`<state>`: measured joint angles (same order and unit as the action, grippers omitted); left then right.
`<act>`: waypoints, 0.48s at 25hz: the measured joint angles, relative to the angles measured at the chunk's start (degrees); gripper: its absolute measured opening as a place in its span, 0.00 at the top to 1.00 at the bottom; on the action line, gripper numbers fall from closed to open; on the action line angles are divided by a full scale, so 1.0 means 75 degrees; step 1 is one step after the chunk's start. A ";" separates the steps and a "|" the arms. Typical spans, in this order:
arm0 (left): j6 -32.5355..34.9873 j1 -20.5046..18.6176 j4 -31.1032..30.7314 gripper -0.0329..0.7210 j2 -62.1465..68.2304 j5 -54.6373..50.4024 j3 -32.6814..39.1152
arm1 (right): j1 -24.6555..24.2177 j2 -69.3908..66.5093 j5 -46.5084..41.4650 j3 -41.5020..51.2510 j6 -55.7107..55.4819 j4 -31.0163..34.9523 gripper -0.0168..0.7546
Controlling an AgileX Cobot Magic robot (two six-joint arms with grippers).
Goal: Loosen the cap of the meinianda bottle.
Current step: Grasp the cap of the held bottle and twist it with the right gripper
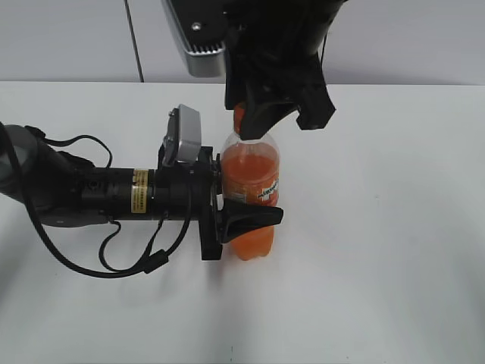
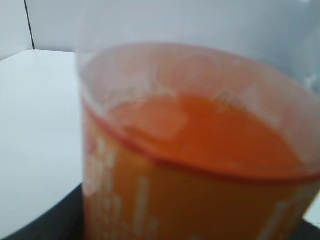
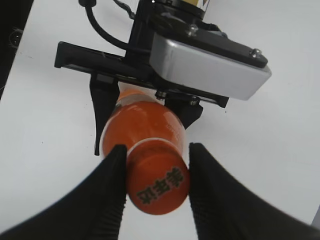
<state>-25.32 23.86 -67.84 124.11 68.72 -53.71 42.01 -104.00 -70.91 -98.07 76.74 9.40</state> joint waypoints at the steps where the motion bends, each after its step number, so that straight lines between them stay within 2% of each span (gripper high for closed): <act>1: 0.0000 0.0000 0.0007 0.41 0.0000 0.0000 0.0000 | 0.0000 0.0000 0.0007 0.0000 -0.0028 0.0000 0.58; 12: -0.0007 0.0000 0.0014 0.41 0.0000 -0.0006 0.0000 | 0.0000 0.0000 0.0031 -0.0010 -0.0489 0.0072 0.44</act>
<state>-25.37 23.86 -67.73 124.11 68.68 -53.71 42.01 -104.00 -70.67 -98.15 73.07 9.94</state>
